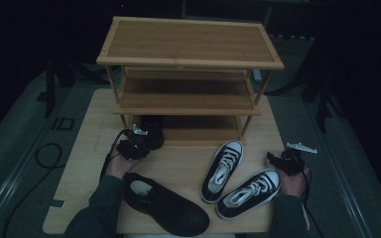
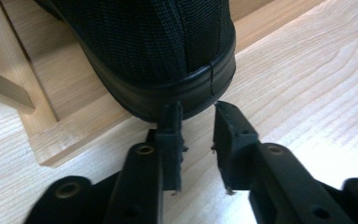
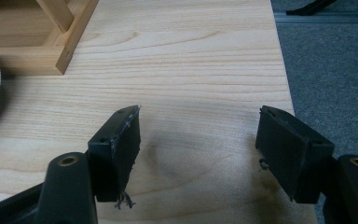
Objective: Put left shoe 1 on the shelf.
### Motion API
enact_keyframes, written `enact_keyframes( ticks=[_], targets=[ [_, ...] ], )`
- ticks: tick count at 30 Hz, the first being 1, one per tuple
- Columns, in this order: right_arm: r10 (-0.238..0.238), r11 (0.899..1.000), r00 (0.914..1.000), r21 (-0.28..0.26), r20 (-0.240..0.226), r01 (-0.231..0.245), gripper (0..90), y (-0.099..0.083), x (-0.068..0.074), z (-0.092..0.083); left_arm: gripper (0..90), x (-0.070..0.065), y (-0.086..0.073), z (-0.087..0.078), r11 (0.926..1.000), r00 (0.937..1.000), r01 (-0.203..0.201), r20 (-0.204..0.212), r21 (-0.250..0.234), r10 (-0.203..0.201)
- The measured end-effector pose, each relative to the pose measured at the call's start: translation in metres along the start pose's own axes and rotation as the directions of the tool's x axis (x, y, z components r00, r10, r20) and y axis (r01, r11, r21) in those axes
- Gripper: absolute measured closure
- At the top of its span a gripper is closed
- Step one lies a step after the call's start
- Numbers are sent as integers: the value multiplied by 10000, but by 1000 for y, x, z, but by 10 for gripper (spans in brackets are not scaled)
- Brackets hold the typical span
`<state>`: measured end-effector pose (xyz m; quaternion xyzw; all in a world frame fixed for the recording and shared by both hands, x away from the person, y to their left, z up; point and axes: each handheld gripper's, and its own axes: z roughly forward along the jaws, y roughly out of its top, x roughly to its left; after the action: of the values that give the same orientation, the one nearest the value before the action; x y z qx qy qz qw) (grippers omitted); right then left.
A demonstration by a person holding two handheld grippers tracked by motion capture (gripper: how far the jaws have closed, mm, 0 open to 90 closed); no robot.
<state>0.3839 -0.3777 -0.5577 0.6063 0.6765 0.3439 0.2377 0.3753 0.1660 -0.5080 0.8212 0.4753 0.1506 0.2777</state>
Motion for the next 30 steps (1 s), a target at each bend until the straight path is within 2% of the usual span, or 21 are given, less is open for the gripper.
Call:
enact_keyframes(
  ticks=[9,18,23,25,30],
  targets=[
    [-2,10000,10000,2,2,2,305,0,0,0,636,4,-1,-22,9994,9997,-49,244,-337,57],
    [-3,10000,10000,3,4,3,305,0,0,0,609,2,-1,-45,9964,9958,70,917,-848,8],
    [-5,10000,10000,-1,13,5,305,0,0,0,600,-3,1,-59,9938,9919,-122,1240,-1102,259],
    [-9,10000,10000,-1,14,9,305,0,0,0,598,-5,2,-63,9932,9925,-196,1179,-1148,332],
    [-12,10000,10000,-1,15,12,305,0,0,0,598,-6,2,-71,9913,9898,-310,1340,-1278,482]
  ],
)
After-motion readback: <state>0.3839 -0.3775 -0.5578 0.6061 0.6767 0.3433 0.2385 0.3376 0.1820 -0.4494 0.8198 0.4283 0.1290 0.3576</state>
